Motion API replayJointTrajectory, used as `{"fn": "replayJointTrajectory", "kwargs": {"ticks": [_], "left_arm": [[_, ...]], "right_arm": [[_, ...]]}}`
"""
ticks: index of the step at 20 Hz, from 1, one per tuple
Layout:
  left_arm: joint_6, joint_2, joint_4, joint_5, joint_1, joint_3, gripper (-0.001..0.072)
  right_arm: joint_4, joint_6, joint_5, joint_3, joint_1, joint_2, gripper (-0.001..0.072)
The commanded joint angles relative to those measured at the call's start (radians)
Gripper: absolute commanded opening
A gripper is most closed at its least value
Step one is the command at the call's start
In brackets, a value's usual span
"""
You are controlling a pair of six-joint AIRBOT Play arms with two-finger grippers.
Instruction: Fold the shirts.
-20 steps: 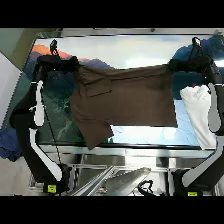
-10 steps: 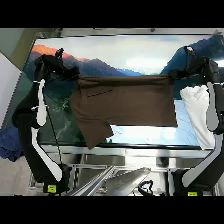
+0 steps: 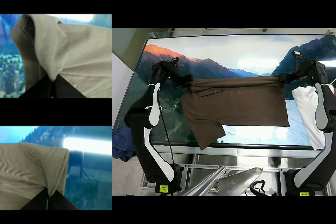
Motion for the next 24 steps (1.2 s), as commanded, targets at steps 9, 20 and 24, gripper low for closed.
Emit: {"fn": "replayJointTrajectory", "kwargs": {"ticks": [9, 20, 24], "left_arm": [[-0.006, 0.021, -0.149, 0.166, 0.016, 0.201, 0.0644], [0.007, 0.566, -0.150, 0.238, 0.076, -0.695, 0.0644], [0.007, 0.712, -0.159, 0.124, 0.011, -1.028, 0.0644]], "right_arm": [[0.020, 0.053, -0.142, 0.021, -0.020, 0.061, 0.0402], [0.118, -0.001, -0.399, -0.546, -0.316, 0.481, 0.0402], [0.154, -0.068, -0.321, -0.794, -0.328, 0.498, 0.0402]]}}
